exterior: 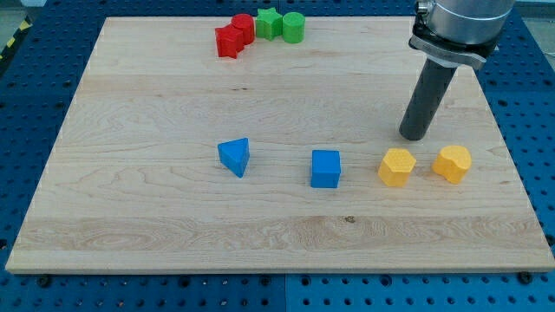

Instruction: Adjust the yellow blocks and blue cube to form a line

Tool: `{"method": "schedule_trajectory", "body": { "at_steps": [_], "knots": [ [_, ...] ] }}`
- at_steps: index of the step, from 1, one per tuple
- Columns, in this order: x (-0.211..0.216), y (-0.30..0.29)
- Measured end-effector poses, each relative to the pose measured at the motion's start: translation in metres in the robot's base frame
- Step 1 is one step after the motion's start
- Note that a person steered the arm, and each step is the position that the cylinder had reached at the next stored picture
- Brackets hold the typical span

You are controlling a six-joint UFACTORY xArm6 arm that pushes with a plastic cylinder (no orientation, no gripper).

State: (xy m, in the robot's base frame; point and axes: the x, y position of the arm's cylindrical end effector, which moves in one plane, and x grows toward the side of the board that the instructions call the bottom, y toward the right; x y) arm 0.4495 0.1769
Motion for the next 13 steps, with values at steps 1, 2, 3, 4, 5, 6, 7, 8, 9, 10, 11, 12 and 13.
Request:
{"method": "schedule_trajectory", "body": {
  "at_steps": [1, 2, 3, 4, 5, 6, 7, 8, 9, 10, 11, 12, 13],
  "knots": [
    [0.011, 0.006],
    [0.013, 0.013],
    [0.013, 0.031],
    [0.017, 0.050],
    [0.017, 0.055],
    [0.017, 0.055],
    [0.023, 0.055],
    [0.026, 0.055],
    [0.025, 0.055],
    [0.016, 0.053],
    [0.016, 0.053],
    [0.026, 0.053],
    [0.028, 0.053]
  ]
}}
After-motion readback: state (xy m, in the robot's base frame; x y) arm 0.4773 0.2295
